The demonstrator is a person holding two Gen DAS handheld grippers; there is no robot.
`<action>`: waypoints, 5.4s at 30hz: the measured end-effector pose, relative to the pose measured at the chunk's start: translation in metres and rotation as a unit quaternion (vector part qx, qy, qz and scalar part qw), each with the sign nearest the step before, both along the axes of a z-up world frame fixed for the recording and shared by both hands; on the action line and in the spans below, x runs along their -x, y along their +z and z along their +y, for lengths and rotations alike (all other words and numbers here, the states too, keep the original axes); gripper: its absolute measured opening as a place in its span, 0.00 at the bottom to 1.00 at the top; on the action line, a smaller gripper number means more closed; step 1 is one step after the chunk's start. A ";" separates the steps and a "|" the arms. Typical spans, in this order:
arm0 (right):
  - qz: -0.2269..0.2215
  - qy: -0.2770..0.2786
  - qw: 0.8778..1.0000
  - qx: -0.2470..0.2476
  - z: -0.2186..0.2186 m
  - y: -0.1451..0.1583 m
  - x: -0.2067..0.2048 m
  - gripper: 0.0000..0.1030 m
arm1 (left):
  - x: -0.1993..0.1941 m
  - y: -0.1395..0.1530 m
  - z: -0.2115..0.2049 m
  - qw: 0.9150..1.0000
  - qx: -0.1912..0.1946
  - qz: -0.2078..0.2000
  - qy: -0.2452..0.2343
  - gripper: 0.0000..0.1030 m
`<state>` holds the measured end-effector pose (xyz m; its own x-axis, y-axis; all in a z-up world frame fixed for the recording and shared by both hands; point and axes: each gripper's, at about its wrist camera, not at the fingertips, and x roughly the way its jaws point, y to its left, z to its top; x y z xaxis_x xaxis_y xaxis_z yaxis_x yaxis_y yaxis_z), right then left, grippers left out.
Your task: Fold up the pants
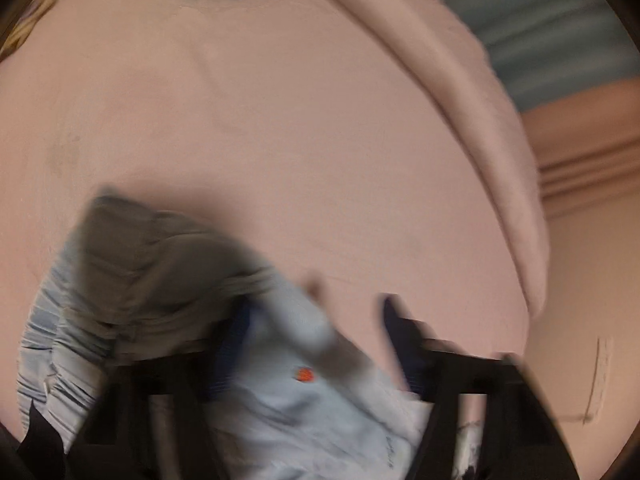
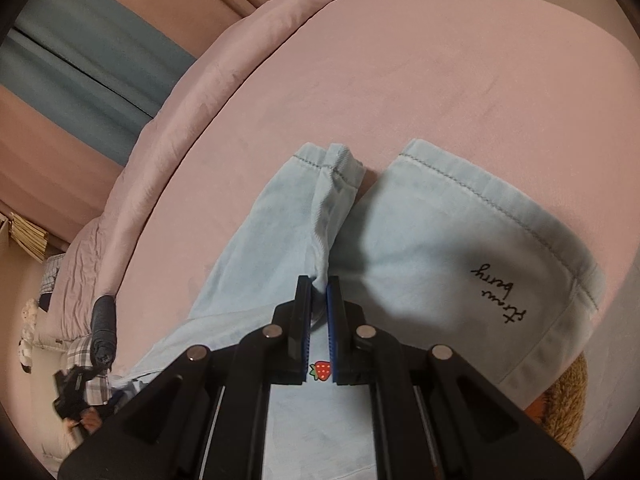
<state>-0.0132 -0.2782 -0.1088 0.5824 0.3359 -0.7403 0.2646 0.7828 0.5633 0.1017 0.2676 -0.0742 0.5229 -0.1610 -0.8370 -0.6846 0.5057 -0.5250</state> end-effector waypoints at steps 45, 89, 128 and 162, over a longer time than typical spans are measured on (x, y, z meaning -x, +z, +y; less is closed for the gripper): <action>-0.042 -0.049 0.998 -0.004 -0.065 0.041 0.035 0.04 | 0.212 0.025 -0.043 0.994 -0.089 -0.069 0.018 0.16; 0.056 0.050 0.977 0.197 -0.028 -0.009 -0.082 0.54 | 0.231 -0.032 -0.002 0.994 -0.083 -0.006 0.066 0.44; 0.032 0.464 0.885 0.030 0.374 0.036 -0.041 0.65 | 0.164 -0.004 0.034 0.988 -0.112 -0.058 -0.085 0.56; 0.027 0.458 0.865 0.202 0.413 -0.013 -0.029 0.08 | 0.202 -0.013 0.019 0.985 -0.164 -0.035 -0.042 0.45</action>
